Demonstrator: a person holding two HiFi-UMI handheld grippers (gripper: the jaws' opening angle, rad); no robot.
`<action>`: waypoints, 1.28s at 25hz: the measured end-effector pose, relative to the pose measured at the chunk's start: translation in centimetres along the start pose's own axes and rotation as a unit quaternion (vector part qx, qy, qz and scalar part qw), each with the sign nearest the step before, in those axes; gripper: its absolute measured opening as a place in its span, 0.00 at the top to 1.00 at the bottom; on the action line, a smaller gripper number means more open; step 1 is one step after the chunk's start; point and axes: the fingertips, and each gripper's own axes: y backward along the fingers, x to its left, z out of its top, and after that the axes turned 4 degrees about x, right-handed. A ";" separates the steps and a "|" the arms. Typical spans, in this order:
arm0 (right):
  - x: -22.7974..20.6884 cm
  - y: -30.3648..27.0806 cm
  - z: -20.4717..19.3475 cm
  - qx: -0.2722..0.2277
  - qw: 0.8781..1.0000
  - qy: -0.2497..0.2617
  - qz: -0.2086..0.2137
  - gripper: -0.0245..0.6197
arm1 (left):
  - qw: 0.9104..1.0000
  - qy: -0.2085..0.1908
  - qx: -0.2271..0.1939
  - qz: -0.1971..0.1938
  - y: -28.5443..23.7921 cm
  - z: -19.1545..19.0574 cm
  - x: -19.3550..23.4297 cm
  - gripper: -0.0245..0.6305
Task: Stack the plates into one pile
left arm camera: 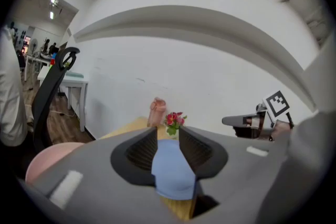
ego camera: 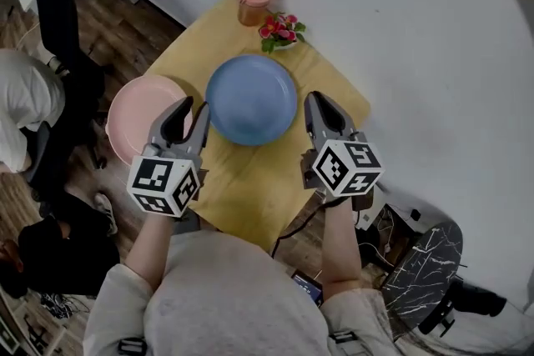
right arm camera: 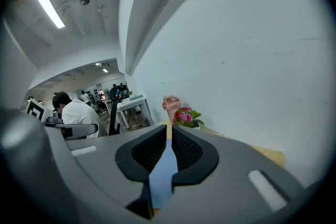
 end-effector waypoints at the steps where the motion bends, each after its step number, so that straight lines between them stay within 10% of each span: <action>1: -0.4 -0.6 -0.7 0.012 1.000 -0.005 0.004 0.93 | 1.000 0.011 0.013 0.002 -0.4 -1.0 -0.1 0.75; 14: -3.6 -6.3 -8.1 0.139 0.990 0.006 0.034 0.67 | 0.980 0.133 0.136 0.066 -4.1 -11.9 0.3 0.53; 32: -8.1 -11.2 -15.5 0.237 0.971 -0.013 0.003 0.65 | 0.948 0.199 0.206 0.135 -7.2 -18.6 2.2 0.48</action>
